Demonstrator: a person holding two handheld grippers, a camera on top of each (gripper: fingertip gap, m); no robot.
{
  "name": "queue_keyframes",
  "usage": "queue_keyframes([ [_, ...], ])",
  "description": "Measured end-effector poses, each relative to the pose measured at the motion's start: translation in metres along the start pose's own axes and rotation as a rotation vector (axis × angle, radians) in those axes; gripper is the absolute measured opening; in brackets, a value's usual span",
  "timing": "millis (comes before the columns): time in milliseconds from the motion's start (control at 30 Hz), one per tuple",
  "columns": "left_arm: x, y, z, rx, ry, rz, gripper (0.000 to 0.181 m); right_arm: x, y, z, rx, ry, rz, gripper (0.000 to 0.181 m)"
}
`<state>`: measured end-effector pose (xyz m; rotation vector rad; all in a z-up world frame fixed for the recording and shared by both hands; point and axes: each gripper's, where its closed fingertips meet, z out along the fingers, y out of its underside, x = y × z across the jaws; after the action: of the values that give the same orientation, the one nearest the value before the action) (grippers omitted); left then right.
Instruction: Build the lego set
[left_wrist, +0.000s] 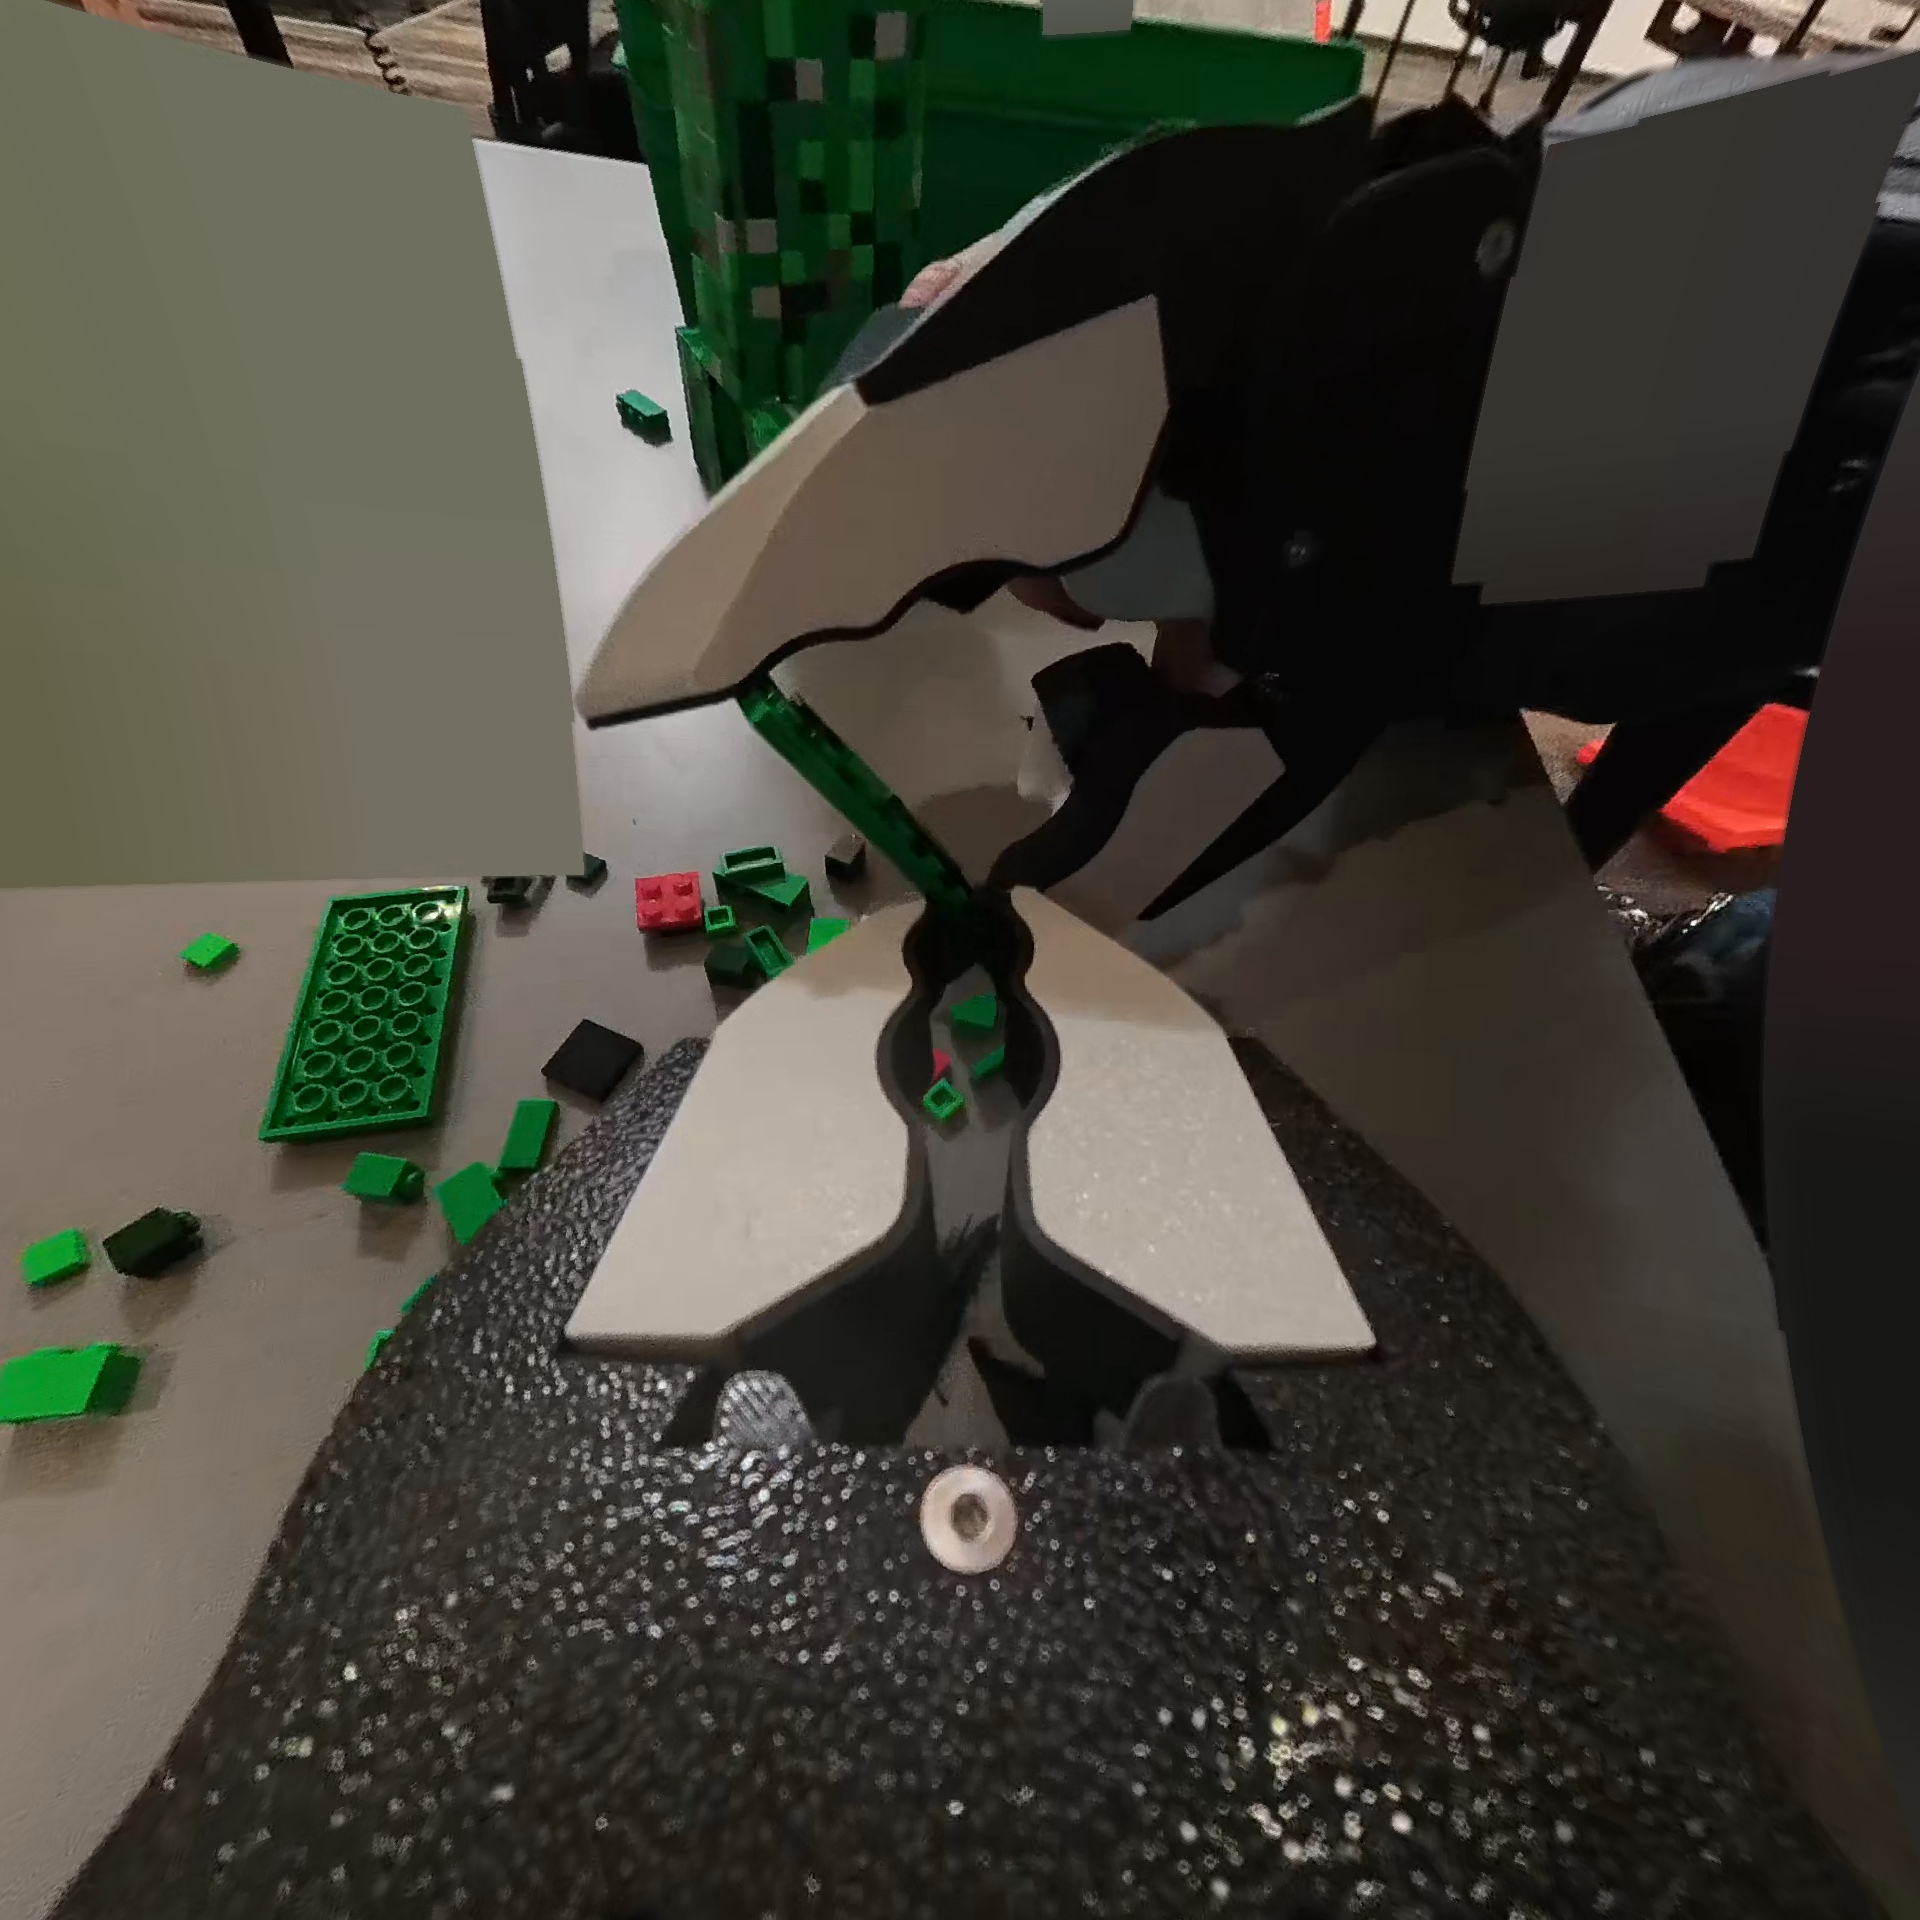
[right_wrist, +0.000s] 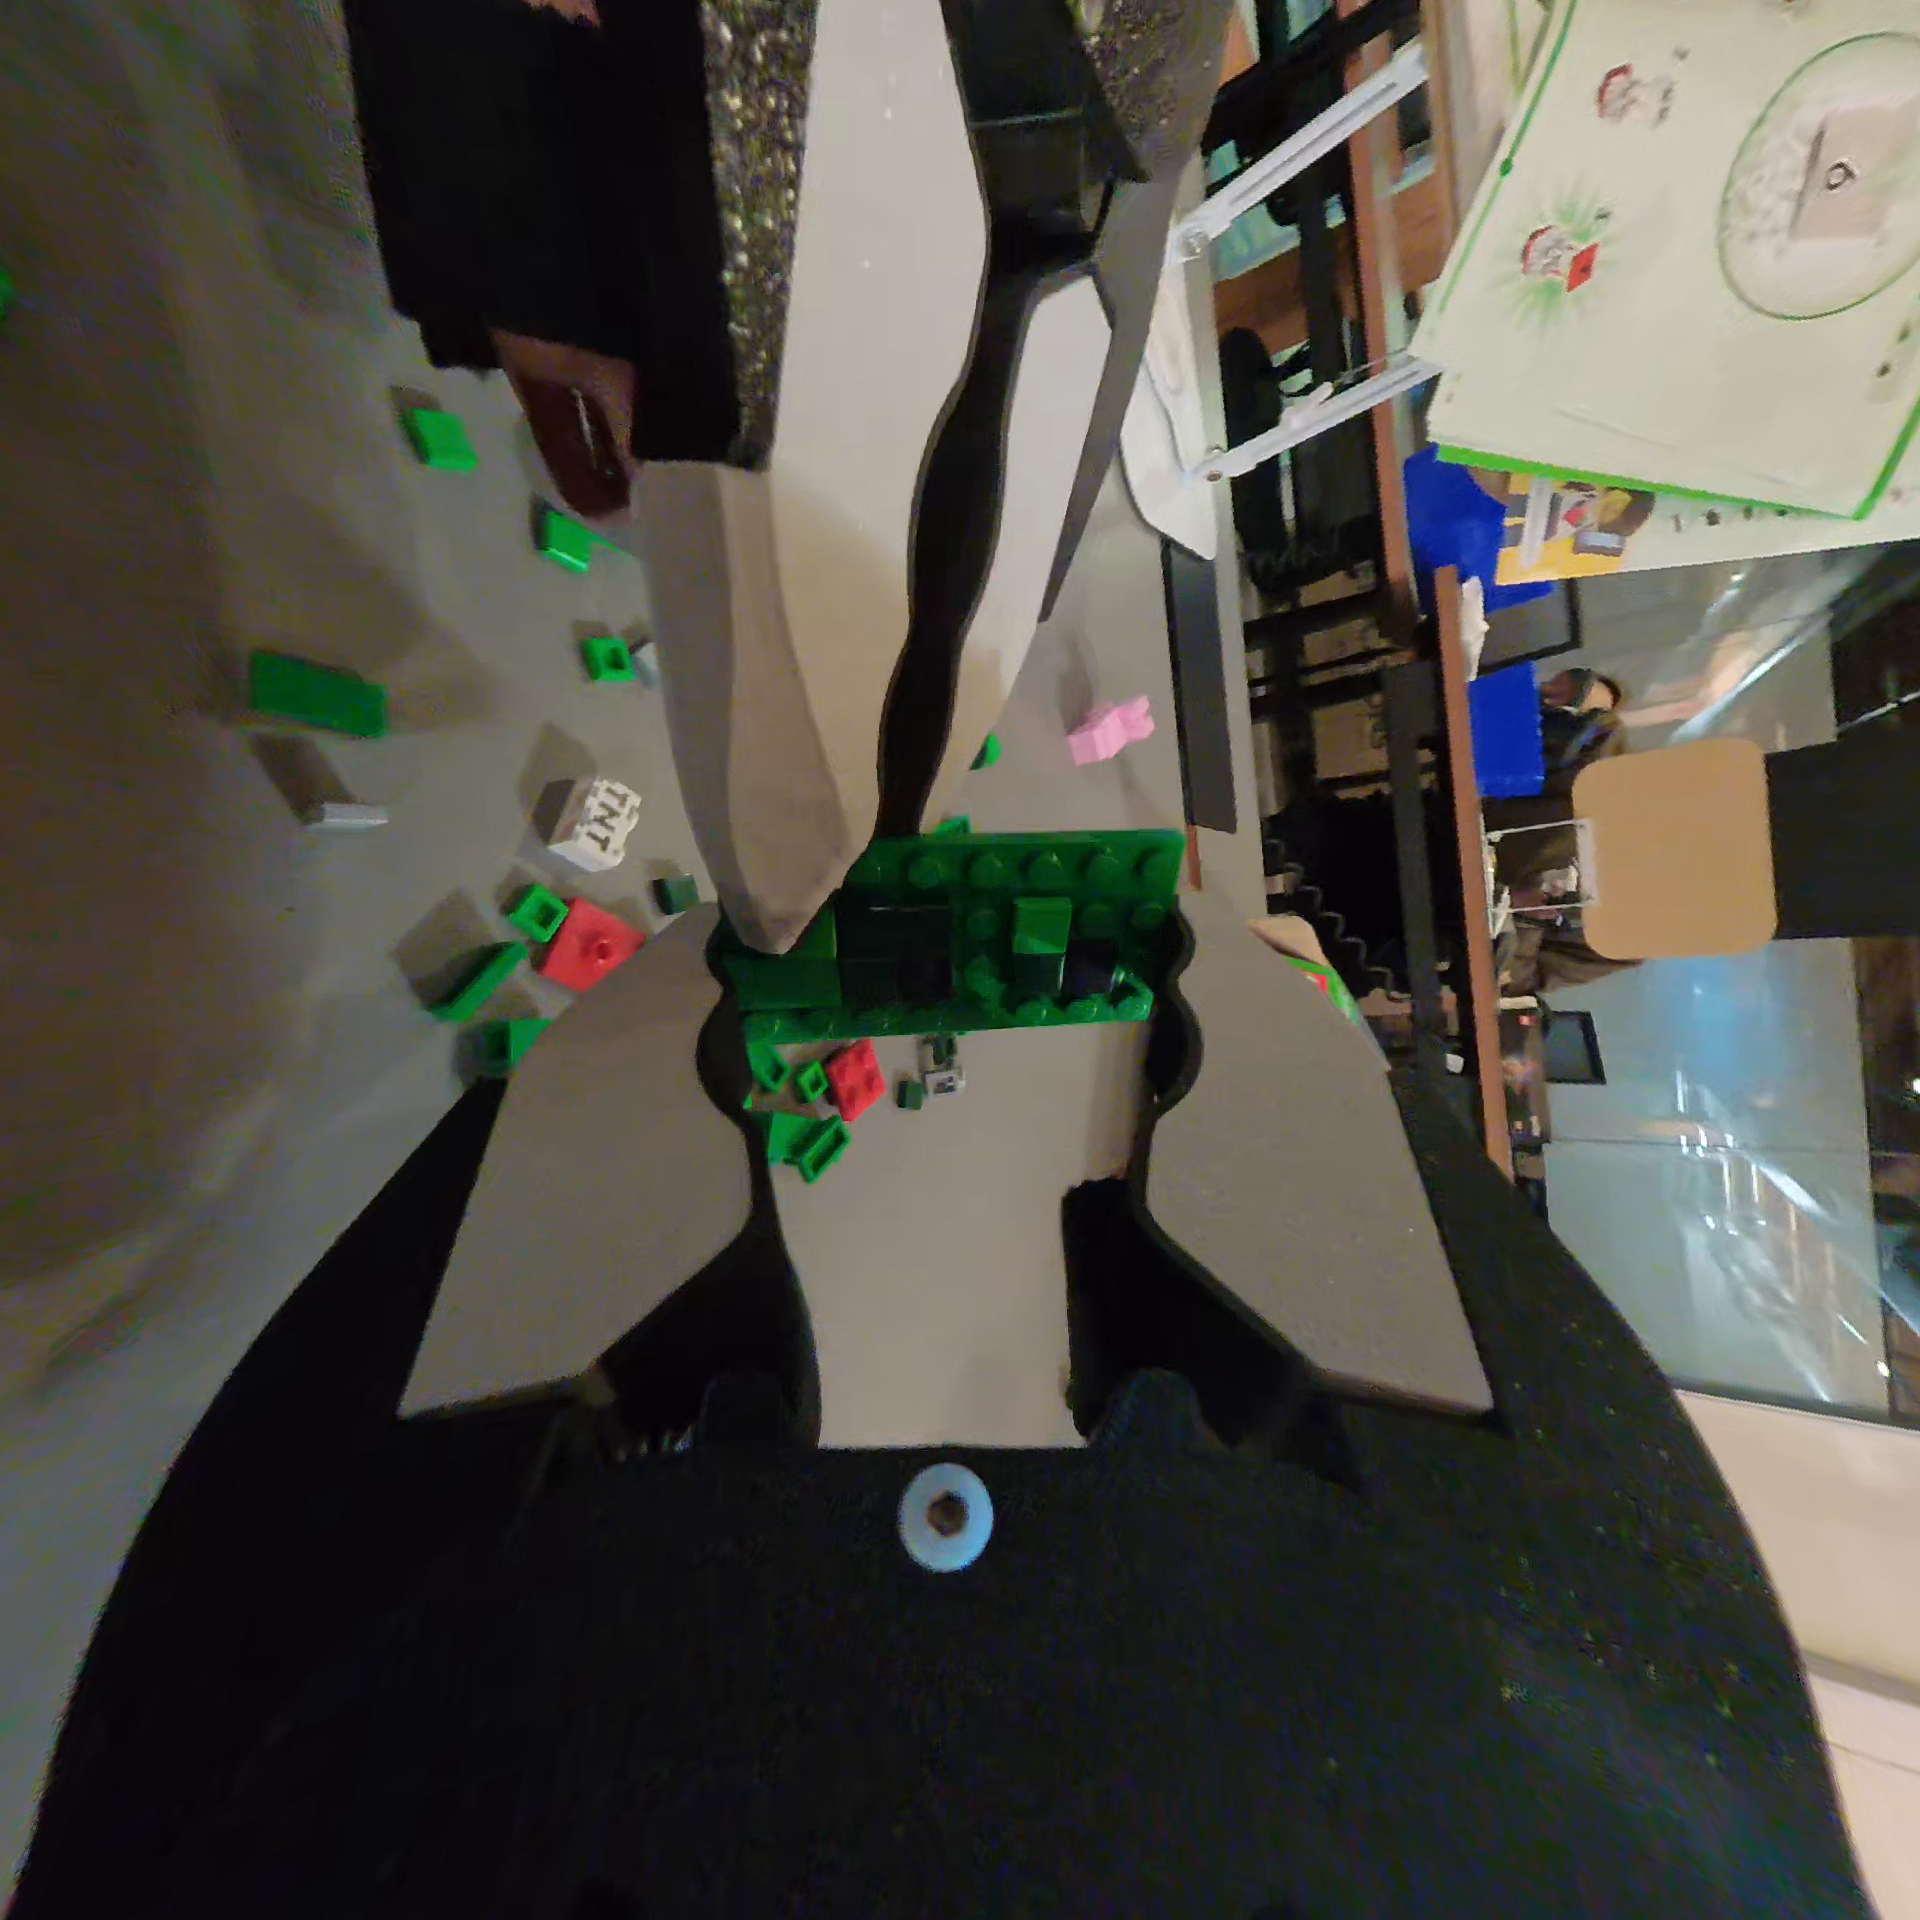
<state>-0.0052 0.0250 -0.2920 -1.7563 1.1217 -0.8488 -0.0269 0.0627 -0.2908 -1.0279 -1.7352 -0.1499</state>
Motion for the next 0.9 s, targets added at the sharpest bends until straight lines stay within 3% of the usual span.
queue_keyframes([
  [900, 0.009, -0.001, 0.011, -0.018, -0.007, 0.059, 0.009, -0.006, 0.004, -0.010, 0.071, -0.074, -0.060, 0.076],
])
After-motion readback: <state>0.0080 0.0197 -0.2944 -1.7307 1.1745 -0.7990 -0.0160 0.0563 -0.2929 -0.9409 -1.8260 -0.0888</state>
